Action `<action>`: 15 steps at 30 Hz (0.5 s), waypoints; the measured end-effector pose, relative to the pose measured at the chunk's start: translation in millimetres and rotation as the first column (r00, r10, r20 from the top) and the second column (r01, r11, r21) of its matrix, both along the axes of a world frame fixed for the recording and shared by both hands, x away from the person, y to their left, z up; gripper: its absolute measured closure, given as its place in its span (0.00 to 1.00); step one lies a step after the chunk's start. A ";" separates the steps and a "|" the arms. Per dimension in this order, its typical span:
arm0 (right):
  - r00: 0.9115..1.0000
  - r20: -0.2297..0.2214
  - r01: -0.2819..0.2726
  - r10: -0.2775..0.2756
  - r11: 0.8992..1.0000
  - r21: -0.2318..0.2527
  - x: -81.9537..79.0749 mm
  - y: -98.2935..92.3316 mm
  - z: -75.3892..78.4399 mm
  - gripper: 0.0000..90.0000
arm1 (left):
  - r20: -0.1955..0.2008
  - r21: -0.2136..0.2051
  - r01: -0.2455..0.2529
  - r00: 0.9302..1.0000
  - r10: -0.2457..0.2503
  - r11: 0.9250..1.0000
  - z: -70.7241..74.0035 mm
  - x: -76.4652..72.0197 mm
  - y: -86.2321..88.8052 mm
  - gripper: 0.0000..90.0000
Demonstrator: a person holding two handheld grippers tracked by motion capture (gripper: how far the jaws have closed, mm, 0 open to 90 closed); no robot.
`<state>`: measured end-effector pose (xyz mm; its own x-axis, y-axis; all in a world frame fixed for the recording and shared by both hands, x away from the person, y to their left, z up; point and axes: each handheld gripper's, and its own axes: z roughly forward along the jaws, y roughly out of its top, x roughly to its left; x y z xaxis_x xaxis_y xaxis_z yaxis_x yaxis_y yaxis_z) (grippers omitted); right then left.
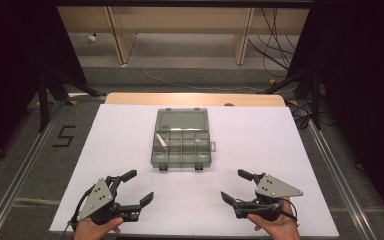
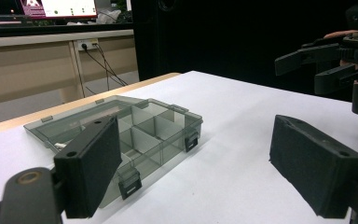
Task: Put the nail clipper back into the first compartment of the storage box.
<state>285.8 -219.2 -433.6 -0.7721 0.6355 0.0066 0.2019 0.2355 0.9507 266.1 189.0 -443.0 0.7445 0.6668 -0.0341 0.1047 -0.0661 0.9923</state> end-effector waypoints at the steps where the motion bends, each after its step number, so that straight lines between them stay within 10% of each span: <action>1: 1.000 -0.006 0.004 -0.005 1.000 -0.021 0.1 -0.9 0.4 0.17 | 0.000 -0.003 -0.002 1.000 0.002 1.000 -0.1 0.4 0.1 0.18; 15: 1.000 -0.024 0.000 0.000 1.000 -0.025 0.0 1.7 -1.3 0.17 | -0.003 0.003 -0.003 1.000 0.003 1.000 -0.6 0.9 0.0 0.18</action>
